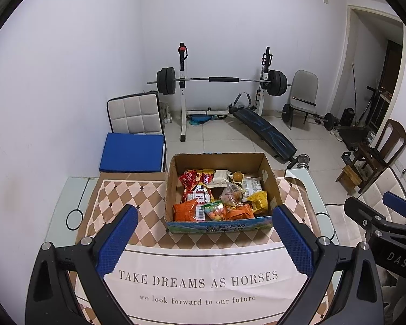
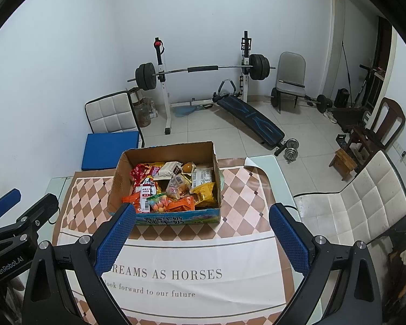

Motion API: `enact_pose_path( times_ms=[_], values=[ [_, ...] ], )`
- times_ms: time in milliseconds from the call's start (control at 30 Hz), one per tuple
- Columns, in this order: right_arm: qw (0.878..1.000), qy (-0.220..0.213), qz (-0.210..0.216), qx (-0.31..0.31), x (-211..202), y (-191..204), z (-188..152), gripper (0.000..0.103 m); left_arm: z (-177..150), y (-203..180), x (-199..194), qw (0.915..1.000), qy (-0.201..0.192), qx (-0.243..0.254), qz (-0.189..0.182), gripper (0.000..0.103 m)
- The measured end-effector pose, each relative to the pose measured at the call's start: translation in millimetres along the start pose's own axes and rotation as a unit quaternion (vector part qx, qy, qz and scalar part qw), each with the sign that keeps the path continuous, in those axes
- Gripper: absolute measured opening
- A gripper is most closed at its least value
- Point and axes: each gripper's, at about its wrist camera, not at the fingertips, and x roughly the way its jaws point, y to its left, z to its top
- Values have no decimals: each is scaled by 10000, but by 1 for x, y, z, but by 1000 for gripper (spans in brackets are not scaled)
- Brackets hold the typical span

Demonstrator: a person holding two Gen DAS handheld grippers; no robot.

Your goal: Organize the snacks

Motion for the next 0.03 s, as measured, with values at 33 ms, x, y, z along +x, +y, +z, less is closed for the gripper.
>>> enact_pose_path(
  times_ms=[33],
  values=[
    [10000, -10, -7, -4, 0, -1, 0, 101, 1, 0, 0, 10000, -1, -2, -6, 102]
  ],
)
